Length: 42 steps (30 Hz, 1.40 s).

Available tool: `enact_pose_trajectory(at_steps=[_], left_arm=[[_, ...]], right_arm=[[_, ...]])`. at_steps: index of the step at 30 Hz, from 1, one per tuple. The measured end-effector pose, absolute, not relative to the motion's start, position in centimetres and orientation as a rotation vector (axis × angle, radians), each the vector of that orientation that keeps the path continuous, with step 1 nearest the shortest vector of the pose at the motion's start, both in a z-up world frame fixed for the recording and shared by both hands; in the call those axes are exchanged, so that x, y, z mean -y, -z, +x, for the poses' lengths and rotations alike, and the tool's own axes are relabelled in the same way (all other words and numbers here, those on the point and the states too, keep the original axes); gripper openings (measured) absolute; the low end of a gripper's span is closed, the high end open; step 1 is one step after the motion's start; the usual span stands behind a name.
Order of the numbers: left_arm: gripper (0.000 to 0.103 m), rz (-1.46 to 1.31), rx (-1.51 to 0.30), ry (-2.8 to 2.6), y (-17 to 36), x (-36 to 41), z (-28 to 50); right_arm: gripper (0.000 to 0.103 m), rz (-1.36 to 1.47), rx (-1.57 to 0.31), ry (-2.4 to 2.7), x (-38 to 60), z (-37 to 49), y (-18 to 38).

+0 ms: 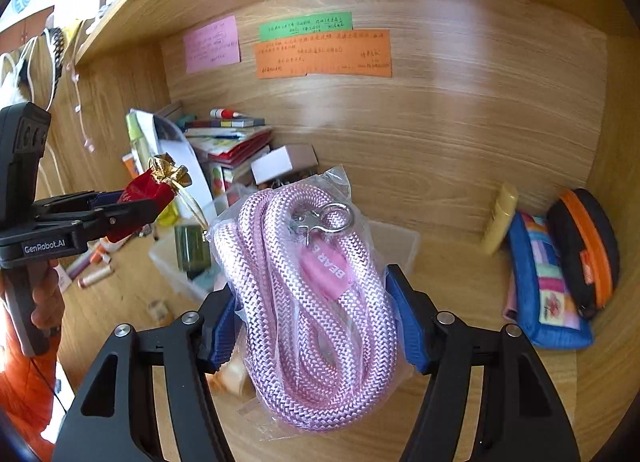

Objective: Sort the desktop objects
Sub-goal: 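Carry the pouch and pink rope with both tools over the clear box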

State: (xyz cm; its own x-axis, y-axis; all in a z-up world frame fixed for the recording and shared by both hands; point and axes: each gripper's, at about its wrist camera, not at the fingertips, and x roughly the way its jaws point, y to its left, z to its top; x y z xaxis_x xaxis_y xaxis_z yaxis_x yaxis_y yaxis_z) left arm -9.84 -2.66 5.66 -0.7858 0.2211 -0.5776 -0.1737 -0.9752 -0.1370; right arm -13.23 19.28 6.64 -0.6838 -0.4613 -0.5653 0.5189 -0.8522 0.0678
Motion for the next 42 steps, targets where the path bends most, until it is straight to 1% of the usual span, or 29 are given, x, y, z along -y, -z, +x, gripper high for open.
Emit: enact_pose_trajectory(at_steps=[7, 13, 20, 26, 31, 33, 35, 41, 42], left_arm=[[0.049, -0.93, 0.091, -2.784, -6.2, 2.4, -12.8], [0.049, -1.015, 0.129, -2.728, -4.0, 1.8, -15.7], [0.049, -1.157, 0.127, -2.657, -0.3, 1.0, -18.3], [0.049, -1.169, 0.048, -2.672, 0.7, 0.3, -18.5], [0.052, -1.155, 0.028, -2.683, 0.6, 0.3, -18.4], [0.057, -1.15, 0.029, -2.679, 0.6, 0.4, -18.3], [0.059, -1.142, 0.031, -2.674, 0.5, 0.4, -18.2], [0.06, -1.111, 0.032, -2.681, 0.1, 0.3, -17.6], [0.062, -1.101, 0.027, -2.688, 0.0, 0.3, -17.5]], right_arm=[[0.063, 0.795, -0.071, 2.475, -17.8, -16.4, -7.3], [0.063, 0.839, -0.044, 2.49, -16.6, -18.4, -5.7], [0.063, 0.936, -0.094, 2.476, -16.1, -19.7, -2.8], [0.063, 0.987, -0.133, 2.472, -15.9, -20.2, -1.1], [0.063, 1.027, -0.181, 2.471, -15.4, -20.4, 0.0], [0.065, 1.023, -0.195, 2.471, -15.3, -20.3, 0.1], [0.065, 1.018, -0.209, 2.479, -15.2, -20.3, 0.2], [0.066, 1.007, -0.241, 2.489, -15.0, -20.1, 0.1], [0.067, 1.003, -0.241, 2.49, -15.1, -20.1, 0.0]])
